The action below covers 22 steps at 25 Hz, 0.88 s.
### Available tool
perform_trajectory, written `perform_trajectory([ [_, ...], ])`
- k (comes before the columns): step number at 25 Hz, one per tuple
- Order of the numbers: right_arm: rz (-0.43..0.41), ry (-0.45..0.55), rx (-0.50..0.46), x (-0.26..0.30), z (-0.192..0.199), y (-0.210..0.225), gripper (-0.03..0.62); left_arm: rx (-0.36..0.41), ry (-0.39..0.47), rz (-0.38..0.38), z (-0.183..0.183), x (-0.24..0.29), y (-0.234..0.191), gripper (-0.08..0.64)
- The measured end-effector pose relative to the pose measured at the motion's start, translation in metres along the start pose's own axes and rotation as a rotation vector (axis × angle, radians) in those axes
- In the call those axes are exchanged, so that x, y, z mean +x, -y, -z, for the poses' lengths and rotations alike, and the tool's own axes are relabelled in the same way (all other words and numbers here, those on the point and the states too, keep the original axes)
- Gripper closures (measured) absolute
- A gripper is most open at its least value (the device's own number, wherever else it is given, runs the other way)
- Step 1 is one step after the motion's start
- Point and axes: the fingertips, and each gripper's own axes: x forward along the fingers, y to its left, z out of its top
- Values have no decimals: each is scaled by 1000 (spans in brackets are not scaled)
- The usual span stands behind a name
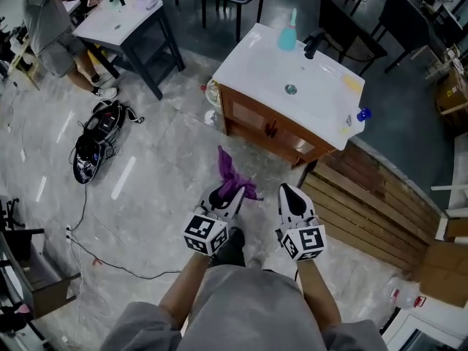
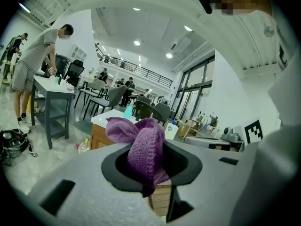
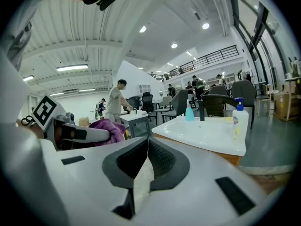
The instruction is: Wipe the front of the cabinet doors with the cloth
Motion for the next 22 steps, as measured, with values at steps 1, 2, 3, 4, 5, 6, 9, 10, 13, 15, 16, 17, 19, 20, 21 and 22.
perform_trajectory([
  [1,6,-7,0,8,0,2,581,-7,-5,4,0,5,-7,456],
  [2,12,-14,0,15,-1,4,581,-14,-9,7,-1,11,-14,456],
  [3,17,-20,0,22,-1,6,581,-20,-11,10,-2,16,-20,456],
  [4,21,-27,0,28,-1,7,581,-27,-12,13,-3,19,-26,456],
  [5,24,-34,-2,34,-1,8,581,-33,-12,15,-5,23,-31,456],
  [6,26,-41,-5,40,0,9,581,-38,-12,16,-5,26,-36,456],
  [9,29,-60,-11,58,3,14,581,-54,-15,11,-4,36,-52,456],
  [10,27,-68,-11,63,5,16,581,-62,-17,7,-2,40,-56,456],
  [13,15,-96,-16,80,12,24,581,-83,-20,-7,3,52,-69,455],
  [15,4,-109,-18,91,16,30,581,-89,-19,-21,5,62,-78,456],
  [16,-4,-115,-19,96,17,34,581,-94,-18,-31,7,67,-82,456],
  [17,-14,-122,-19,101,18,38,581,-100,-17,-43,8,72,-86,456],
  [19,-35,-138,-24,112,21,48,581,-114,-9,-68,10,86,-93,456],
  [20,-47,-148,-30,117,22,53,581,-121,-2,-80,10,93,-97,455],
  [21,-58,-158,-34,122,23,60,581,-127,8,-92,9,102,-101,456],
  [22,-67,-167,-35,127,24,66,581,-133,17,-102,8,110,-104,456],
])
